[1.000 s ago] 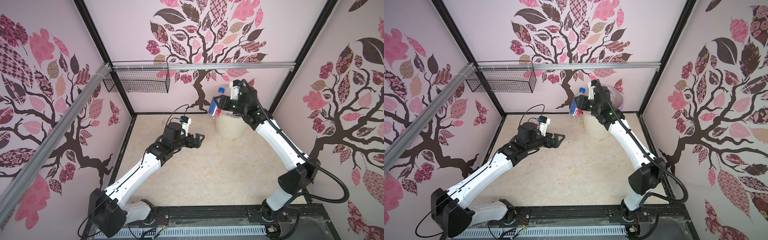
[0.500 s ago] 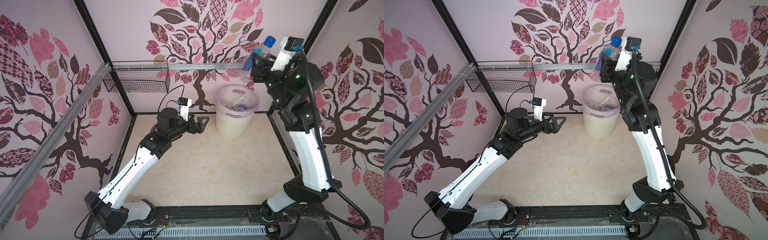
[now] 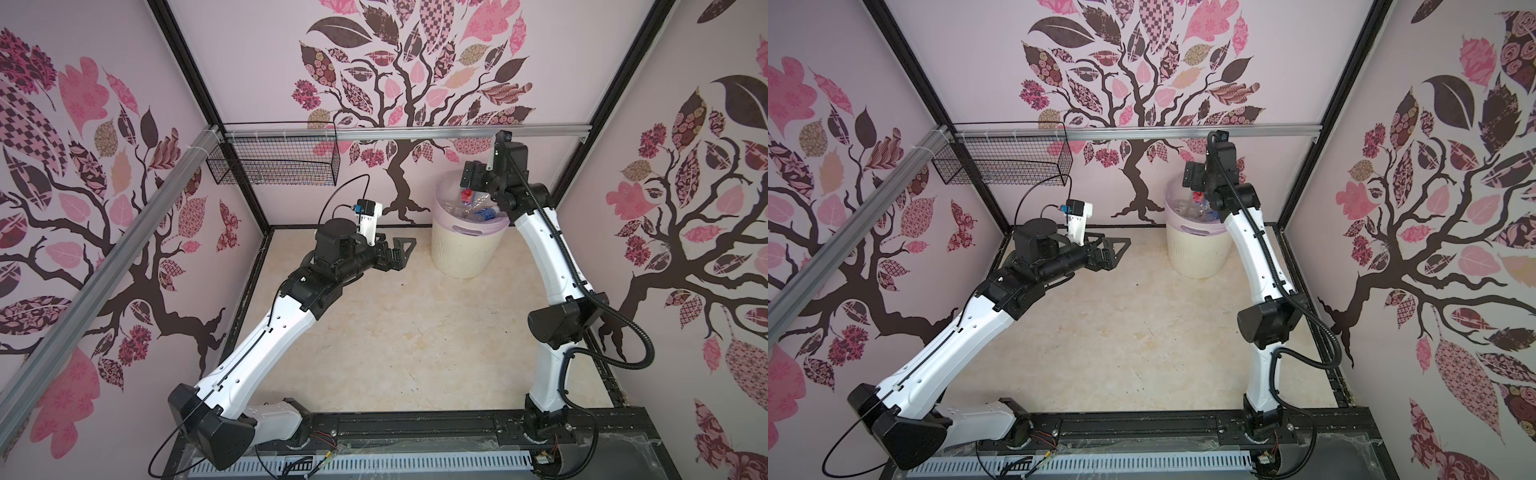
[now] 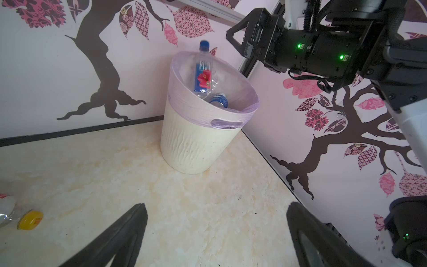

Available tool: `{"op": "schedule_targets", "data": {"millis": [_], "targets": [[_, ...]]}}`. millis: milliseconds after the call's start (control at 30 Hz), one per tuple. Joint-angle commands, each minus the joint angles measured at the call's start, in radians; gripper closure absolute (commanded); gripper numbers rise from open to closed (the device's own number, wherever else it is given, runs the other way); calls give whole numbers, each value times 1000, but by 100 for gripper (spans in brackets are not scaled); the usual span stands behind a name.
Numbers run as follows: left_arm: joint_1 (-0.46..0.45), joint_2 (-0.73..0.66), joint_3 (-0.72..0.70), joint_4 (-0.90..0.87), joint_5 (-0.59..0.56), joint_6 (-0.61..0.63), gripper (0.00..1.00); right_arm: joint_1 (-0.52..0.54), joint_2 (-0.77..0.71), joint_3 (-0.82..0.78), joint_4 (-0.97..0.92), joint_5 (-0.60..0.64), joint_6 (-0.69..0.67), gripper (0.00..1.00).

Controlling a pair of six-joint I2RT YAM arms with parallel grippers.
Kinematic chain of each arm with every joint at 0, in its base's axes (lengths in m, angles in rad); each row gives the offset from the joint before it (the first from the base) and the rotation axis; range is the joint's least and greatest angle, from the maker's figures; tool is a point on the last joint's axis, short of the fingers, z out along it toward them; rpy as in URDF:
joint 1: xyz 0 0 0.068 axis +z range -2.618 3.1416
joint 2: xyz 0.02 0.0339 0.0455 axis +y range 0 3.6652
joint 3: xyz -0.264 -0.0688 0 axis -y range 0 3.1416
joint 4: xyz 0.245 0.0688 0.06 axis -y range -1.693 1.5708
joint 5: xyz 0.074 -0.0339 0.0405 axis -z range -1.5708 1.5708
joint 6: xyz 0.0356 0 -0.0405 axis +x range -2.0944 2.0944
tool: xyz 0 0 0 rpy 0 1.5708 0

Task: Throw the plastic bottles in the bin
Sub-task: Throw the plastic bottle into the trash bin.

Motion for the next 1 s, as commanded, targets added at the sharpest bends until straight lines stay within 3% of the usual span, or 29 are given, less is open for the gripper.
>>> {"op": "schedule_targets", "data": {"millis": [0,233,700,967], "targets": [[-5,-9,-35,4,4,-7,2,8,-203,-66,120,-12,26,0],[-8,-8,-45,1,-1,-24,2,8,-212,-38,75,-37,35,0],[-9,-47,-90,-33,-46,-36,2,9,-233,-145,81,-105,64,1],[-10,-44,-120,-39,-55,-47,2,8,-125,-91,22,-183,59,1]]}}
